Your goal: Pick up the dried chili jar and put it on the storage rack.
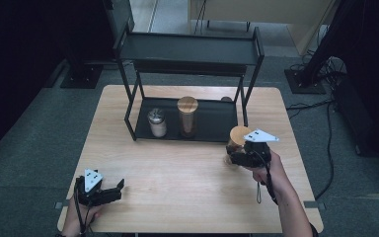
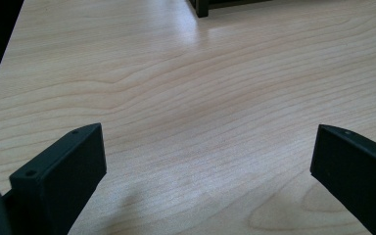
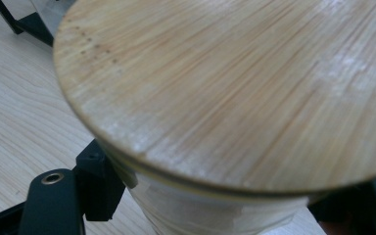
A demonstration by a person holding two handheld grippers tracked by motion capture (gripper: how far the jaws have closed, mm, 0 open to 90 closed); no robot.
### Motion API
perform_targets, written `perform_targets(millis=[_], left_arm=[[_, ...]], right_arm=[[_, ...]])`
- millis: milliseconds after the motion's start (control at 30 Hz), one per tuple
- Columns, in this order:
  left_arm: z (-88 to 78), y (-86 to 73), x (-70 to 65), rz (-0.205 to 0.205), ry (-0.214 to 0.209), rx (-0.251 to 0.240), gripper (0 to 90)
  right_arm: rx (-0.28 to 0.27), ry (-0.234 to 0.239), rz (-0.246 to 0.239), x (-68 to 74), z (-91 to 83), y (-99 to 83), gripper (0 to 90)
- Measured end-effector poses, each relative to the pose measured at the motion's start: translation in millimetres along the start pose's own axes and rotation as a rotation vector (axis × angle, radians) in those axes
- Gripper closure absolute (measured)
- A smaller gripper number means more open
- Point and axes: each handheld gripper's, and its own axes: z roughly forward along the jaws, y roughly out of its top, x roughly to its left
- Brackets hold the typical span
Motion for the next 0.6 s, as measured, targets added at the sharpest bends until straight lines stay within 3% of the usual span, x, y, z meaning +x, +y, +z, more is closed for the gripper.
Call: perform_targets(millis=[600], left_arm=[[-0.2, -0.1, 0.7, -0.004, -0.006, -0.003, 0.4]], right_arm=[[0.001, 0.022, -0.029, 13.8, 20.2, 33.1, 24.6]])
